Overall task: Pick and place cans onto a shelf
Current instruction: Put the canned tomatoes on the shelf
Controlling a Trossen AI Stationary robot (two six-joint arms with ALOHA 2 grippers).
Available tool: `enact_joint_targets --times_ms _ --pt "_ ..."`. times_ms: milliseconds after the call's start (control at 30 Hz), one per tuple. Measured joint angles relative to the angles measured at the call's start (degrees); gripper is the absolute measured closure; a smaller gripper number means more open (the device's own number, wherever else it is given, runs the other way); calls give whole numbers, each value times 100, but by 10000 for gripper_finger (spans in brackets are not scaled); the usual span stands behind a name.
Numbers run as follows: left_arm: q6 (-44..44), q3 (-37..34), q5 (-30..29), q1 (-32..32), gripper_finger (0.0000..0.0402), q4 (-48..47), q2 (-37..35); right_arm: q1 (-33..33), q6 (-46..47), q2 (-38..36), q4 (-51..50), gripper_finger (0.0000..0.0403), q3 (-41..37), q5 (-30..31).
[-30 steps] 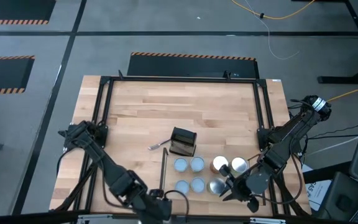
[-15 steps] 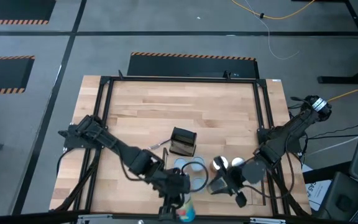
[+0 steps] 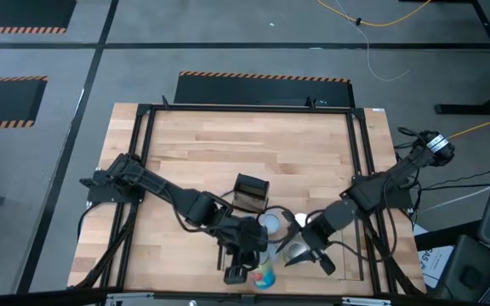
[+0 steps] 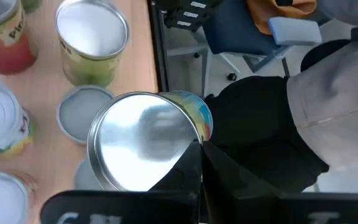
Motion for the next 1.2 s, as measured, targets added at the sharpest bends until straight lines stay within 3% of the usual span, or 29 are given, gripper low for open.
enact_joint_targets --times_ms 433,667,1200 --pt "1264 0 -248 87 401 114 0 -598 158 444 415 221 0 -1174" --pt "1514 0 -368 87 401 131 0 -710 309 663 513 225 0 -1195" --pt "1505 0 -414 26 401 120 0 -726 338 669 484 294 0 -1450"
